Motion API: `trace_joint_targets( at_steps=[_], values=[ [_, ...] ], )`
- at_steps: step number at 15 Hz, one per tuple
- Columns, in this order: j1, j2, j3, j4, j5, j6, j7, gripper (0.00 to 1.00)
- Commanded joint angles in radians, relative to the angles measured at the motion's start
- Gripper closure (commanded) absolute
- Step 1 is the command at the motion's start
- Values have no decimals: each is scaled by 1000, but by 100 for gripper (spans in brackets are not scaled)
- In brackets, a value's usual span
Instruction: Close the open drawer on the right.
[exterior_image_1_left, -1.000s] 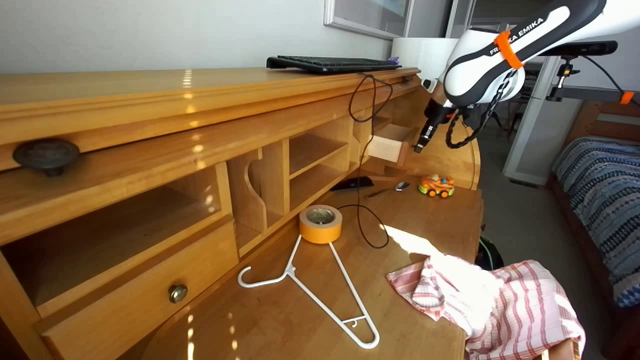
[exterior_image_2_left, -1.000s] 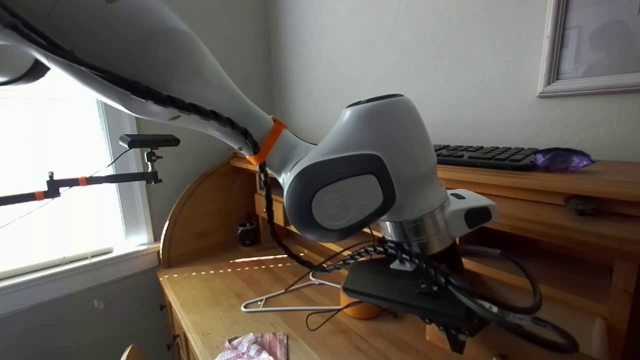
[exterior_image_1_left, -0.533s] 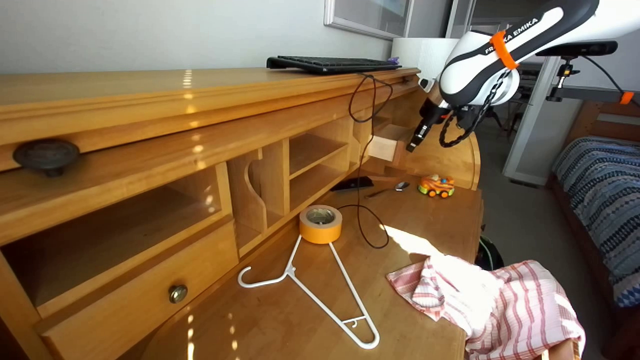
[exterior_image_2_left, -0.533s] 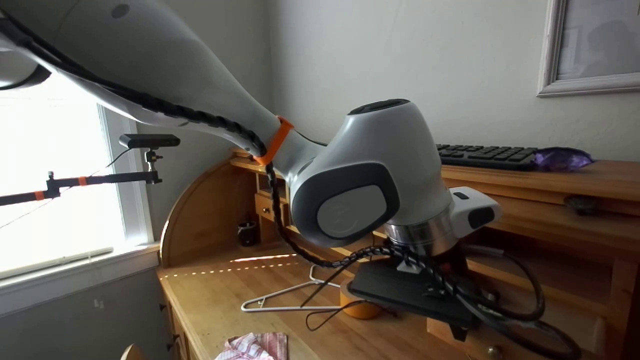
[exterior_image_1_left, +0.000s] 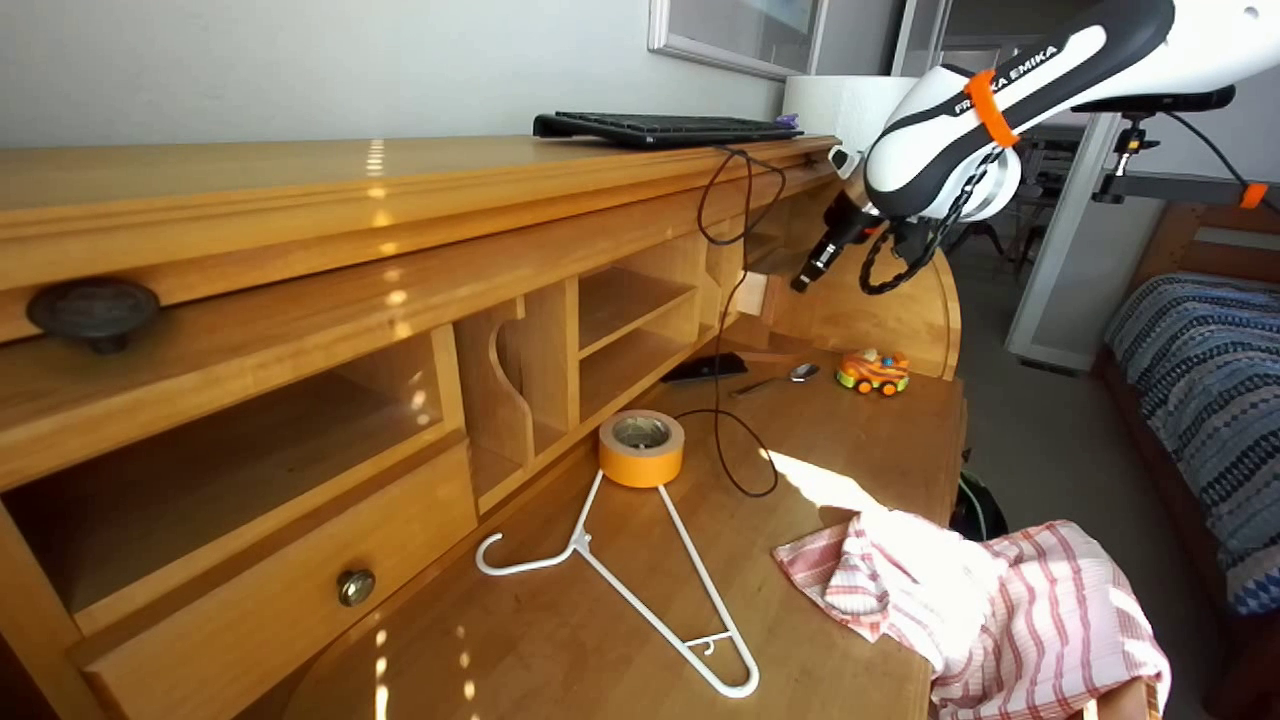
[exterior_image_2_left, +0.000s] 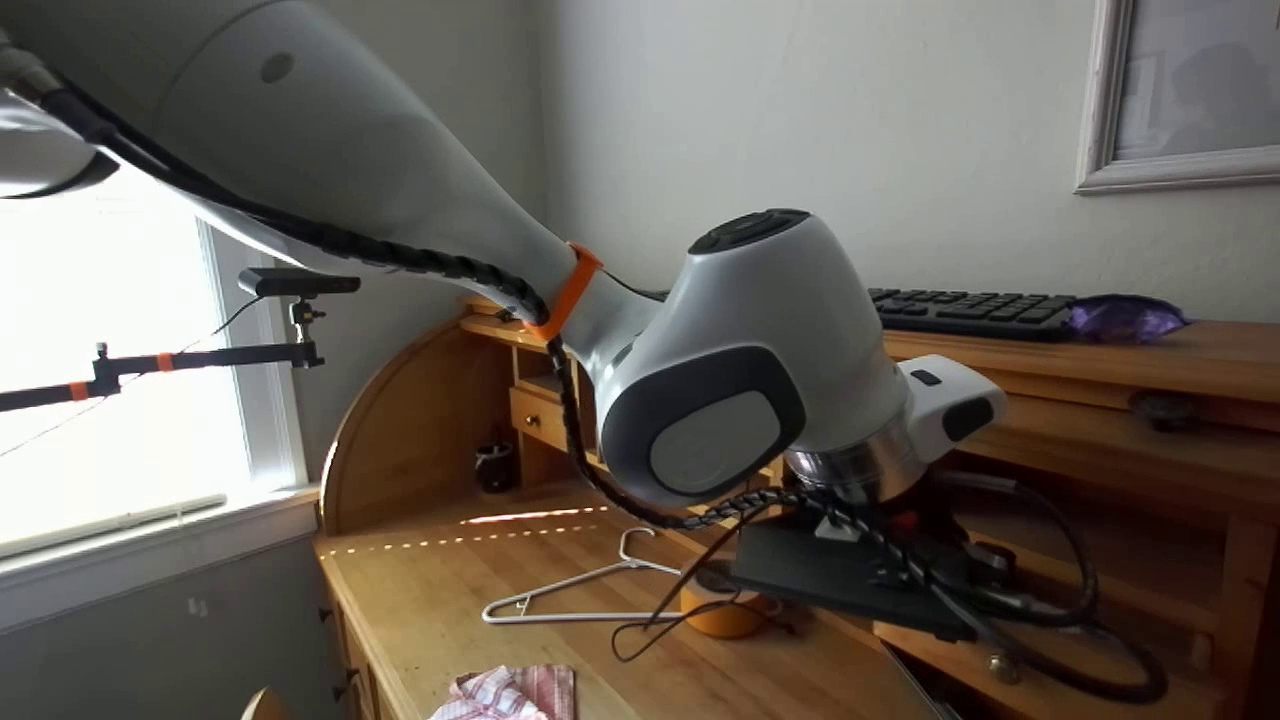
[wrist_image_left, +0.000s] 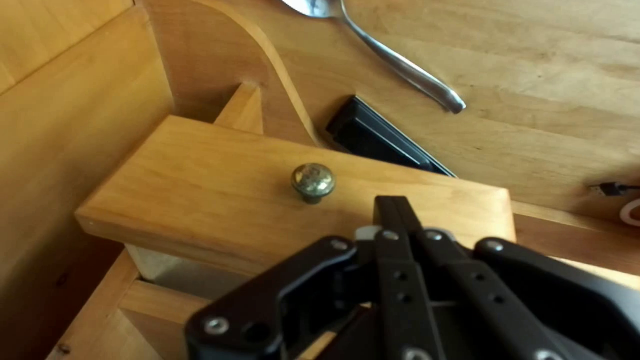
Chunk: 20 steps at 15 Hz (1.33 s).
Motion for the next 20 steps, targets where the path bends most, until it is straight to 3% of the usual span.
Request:
trace_joint_targets(
  at_steps=[1, 7, 15, 18, 20],
  values=[
    [-19, 74, 26, 65, 15, 68, -9, 100],
    [-70, 161, 107, 127, 20, 189, 33, 100],
    [-165, 217, 236, 154, -5, 248, 40, 100],
    [-131, 160, 159, 112, -50, 134, 74, 100],
    [-139, 134, 162, 88, -59, 64, 47, 100]
  ],
)
